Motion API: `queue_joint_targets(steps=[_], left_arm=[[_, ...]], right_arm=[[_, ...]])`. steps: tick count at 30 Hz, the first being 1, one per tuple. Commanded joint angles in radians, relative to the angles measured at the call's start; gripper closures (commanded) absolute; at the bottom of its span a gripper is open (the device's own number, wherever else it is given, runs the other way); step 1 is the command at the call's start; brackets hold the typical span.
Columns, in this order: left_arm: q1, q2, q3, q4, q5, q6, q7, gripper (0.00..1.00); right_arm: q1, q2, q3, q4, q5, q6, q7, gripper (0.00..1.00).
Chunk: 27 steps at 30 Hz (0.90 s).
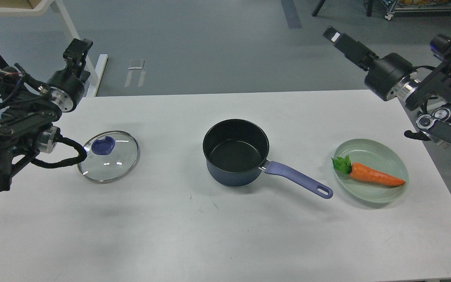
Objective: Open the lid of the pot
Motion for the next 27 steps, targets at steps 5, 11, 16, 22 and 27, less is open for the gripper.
queue_joint_targets(steps=[5, 11, 16, 22, 27], left_arm=[[0.029, -0.101, -0.15, 0.123, -0.215, -0.214, 0.0, 0.01], [0.101, -0.141, -0.248, 0.145, -0.295, -0.291, 0.0, 0.01], [0.136, -0.146, -0.312, 0.145, -0.34, -0.322, 0.0, 0.01], [0.162, -0.154, -0.334, 0.134, -0.348, -0.332, -0.006, 0.01], [0.167, -0.16, -0.349, 0.128, -0.346, -0.337, -0.008, 0.01]], right_arm=[[-0.057, 0.115, 0.108, -0.132, 0.293, -0.005, 0.003, 0.01], [-0.161, 0.245, 0.263, -0.262, 0.608, 0.014, -0.003, 0.01], [-0.216, 0.304, 0.372, -0.348, 0.656, 0.136, -0.008, 0.02], [-0.265, 0.368, 0.549, -0.422, 0.805, 0.351, -0.019, 0.01], [-0.273, 0.385, 0.577, -0.411, 0.811, 0.393, -0.017, 0.01]])
